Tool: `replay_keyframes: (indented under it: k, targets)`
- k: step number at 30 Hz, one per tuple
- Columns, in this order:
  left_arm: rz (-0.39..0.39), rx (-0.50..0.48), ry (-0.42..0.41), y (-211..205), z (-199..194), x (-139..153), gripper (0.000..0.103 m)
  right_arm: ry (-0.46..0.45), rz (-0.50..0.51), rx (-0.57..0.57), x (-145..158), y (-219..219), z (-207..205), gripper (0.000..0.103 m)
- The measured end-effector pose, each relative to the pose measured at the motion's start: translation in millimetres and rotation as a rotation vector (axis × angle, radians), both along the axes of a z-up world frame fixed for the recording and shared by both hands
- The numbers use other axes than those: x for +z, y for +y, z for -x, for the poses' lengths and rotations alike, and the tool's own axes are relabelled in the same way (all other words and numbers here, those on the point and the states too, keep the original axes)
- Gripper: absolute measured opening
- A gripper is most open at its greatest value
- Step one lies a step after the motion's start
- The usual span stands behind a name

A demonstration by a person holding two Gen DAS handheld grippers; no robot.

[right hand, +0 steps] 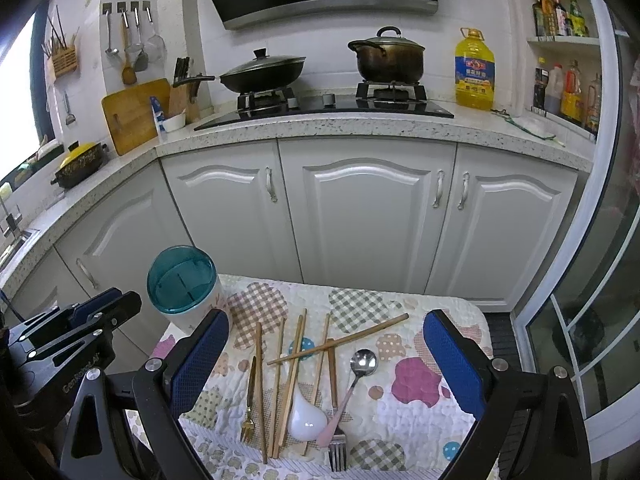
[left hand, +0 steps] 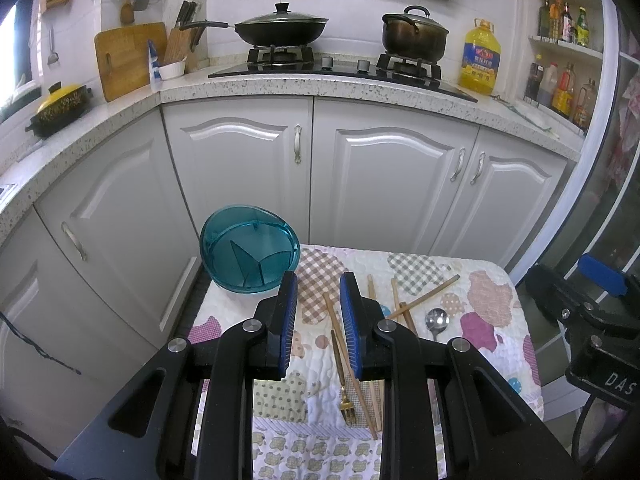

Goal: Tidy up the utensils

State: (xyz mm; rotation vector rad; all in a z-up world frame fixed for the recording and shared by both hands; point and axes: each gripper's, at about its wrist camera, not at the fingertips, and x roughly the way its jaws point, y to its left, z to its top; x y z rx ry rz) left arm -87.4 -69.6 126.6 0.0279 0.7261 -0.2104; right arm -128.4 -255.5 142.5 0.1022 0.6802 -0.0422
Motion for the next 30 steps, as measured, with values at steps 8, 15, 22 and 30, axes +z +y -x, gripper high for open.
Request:
replay_keyframes:
  k: [8, 15, 22, 30]
  targets:
    - [-0.002, 0.0, 0.003, 0.0, 0.3, -2.8, 0.021, 0.009, 0.002, 0.006, -2.6, 0.9, -0.6, 0.097]
    - [-0.004, 0.001, 0.0, 0.2, -0.3, -3.1, 0.021, 0.009, 0.002, 0.006, -3.4, 1.3, -0.4, 0.097]
    - [-0.011, 0.001, 0.01, -1.1, -0.7, -6.4, 0.021, 0.024, 0.01, 0.019, -5.7, 3.8, -2.2, 0.097]
    - [-0.016, -0.003, 0.014, -2.2, -1.7, -9.2, 0.021, 0.033, 0.009, 0.024, -7.5, 3.6, -4.1, 0.097]
